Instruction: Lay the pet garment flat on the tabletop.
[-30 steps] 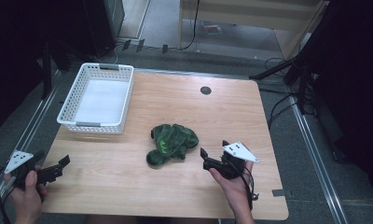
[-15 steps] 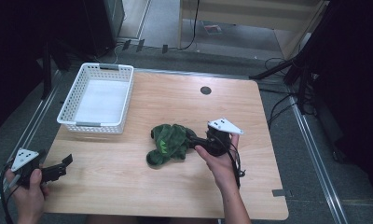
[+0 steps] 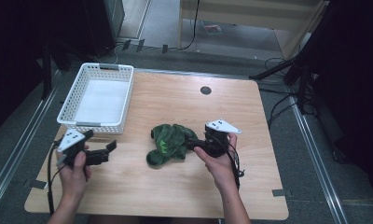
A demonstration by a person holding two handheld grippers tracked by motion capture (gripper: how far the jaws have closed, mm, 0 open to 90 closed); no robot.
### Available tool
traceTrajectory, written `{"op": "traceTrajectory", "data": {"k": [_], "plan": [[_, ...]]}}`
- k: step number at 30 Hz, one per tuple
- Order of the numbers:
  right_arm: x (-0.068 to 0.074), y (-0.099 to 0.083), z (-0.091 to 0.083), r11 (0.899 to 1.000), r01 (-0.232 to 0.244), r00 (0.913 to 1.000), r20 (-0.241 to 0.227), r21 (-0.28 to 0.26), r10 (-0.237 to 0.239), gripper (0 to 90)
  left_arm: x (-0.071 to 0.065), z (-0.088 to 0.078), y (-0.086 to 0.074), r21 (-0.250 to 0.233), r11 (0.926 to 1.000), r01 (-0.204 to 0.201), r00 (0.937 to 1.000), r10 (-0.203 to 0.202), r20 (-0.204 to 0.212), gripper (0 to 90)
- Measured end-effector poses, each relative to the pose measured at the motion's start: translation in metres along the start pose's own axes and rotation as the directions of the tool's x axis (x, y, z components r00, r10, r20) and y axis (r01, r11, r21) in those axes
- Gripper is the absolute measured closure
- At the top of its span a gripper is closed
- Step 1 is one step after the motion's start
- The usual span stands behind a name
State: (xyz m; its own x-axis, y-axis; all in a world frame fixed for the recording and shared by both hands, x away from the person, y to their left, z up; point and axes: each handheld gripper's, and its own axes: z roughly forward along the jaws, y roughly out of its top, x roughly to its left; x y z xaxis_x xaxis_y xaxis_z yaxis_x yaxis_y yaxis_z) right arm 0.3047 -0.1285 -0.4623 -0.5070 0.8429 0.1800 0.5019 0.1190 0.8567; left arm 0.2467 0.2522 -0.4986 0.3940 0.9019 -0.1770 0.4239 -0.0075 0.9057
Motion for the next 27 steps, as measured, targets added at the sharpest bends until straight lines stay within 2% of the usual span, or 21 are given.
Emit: {"op": "traceTrajectory", "data": {"k": [1,2,5,7,9,10,11,14,18,19,20,21,22,23,24,25,27], "plan": [[0.000,0.000,0.000,1.000,0.000,1.0000,0.000,0.000,0.000,16.8,-0.006,0.004,0.000,0.010,0.9999,-0.007,0.9998,0.007,0.017,0.6],[0.001,-0.003,0.002,1.000,0.003,1.0000,0.000,0.015,-0.003,16.8,-0.021,0.015,-0.003,0.043,0.9989,-0.020,0.9973,0.017,0.072,0.6],[0.006,-0.007,0.006,0.999,0.009,1.0000,0.002,0.035,-0.009,16.7,-0.035,0.029,-0.009,0.097,0.9952,-0.011,0.9875,-0.005,0.158,0.6],[0.011,-0.009,0.008,0.999,0.021,0.9997,-0.009,0.048,-0.021,16.4,-0.041,0.035,-0.014,0.121,0.9925,-0.021,0.9834,-0.001,0.181,0.6],[0.017,-0.012,0.010,0.998,0.033,0.9992,-0.024,0.050,-0.032,15.9,-0.045,0.038,-0.019,0.134,0.9909,-0.008,0.9782,-0.020,0.207,0.6],[0.017,-0.012,0.010,0.998,0.033,0.9992,-0.024,0.050,-0.032,15.9,-0.045,0.038,-0.019,0.134,0.9909,-0.008,0.9782,-0.020,0.207,0.6],[0.021,-0.015,0.013,0.997,0.043,0.9985,-0.036,0.060,-0.041,15.4,-0.051,0.040,-0.023,0.142,0.9898,-0.014,0.9730,-0.019,0.230,0.6],[0.025,-0.022,0.021,0.995,0.055,0.9975,-0.049,0.088,-0.050,13.7,-0.064,0.042,-0.025,0.144,0.9876,-0.061,0.9678,0.023,0.251,0.6],[0.029,-0.032,0.035,0.988,0.065,0.9967,-0.056,0.137,-0.058,14.6,-0.076,0.045,-0.029,0.167,0.9790,-0.118,0.9553,0.066,0.288,0.6],[0.030,-0.033,0.037,0.987,0.071,0.9966,-0.051,0.142,-0.065,18.6,-0.077,0.046,-0.031,0.175,0.9768,-0.123,0.9527,0.067,0.296,0.6],[0.032,-0.035,0.038,0.986,0.088,0.9961,-0.026,0.139,-0.085,27.8,-0.079,0.048,-0.032,0.188,0.9738,-0.127,0.9488,0.064,0.309,0.6],[0.033,-0.038,0.039,0.986,0.105,0.9941,0.012,0.129,-0.108,27.8,-0.079,0.048,-0.032,0.188,0.9738,-0.127,0.9488,0.064,0.309,0.6],[0.033,-0.040,0.039,0.986,0.113,0.9926,0.031,0.122,-0.118,47.6,-0.081,0.049,-0.034,0.199,0.9715,-0.129,0.9438,0.058,0.325,0.6],[0.032,-0.040,0.040,0.987,0.106,0.9938,0.021,0.122,-0.109,57.0,-0.084,0.051,-0.035,0.205,0.9689,-0.138,0.9369,0.061,0.344,0.6],[0.032,-0.040,0.040,0.987,0.106,0.9938,0.021,0.122,-0.109,57.0,-0.084,0.051,-0.035,0.205,0.9689,-0.138,0.9369,0.061,0.344,0.6],[0.028,-0.042,0.039,0.990,0.088,0.9961,-0.020,0.113,-0.086,72.8,-0.087,0.053,-0.037,0.217,0.9647,-0.149,0.9385,0.069,0.338,0.6],[0.026,-0.042,0.038,0.990,0.087,0.9959,-0.032,0.109,-0.084,81.2,-0.090,0.056,-0.038,0.233,0.9596,-0.158,0.9420,0.076,0.327,0.7]]}}
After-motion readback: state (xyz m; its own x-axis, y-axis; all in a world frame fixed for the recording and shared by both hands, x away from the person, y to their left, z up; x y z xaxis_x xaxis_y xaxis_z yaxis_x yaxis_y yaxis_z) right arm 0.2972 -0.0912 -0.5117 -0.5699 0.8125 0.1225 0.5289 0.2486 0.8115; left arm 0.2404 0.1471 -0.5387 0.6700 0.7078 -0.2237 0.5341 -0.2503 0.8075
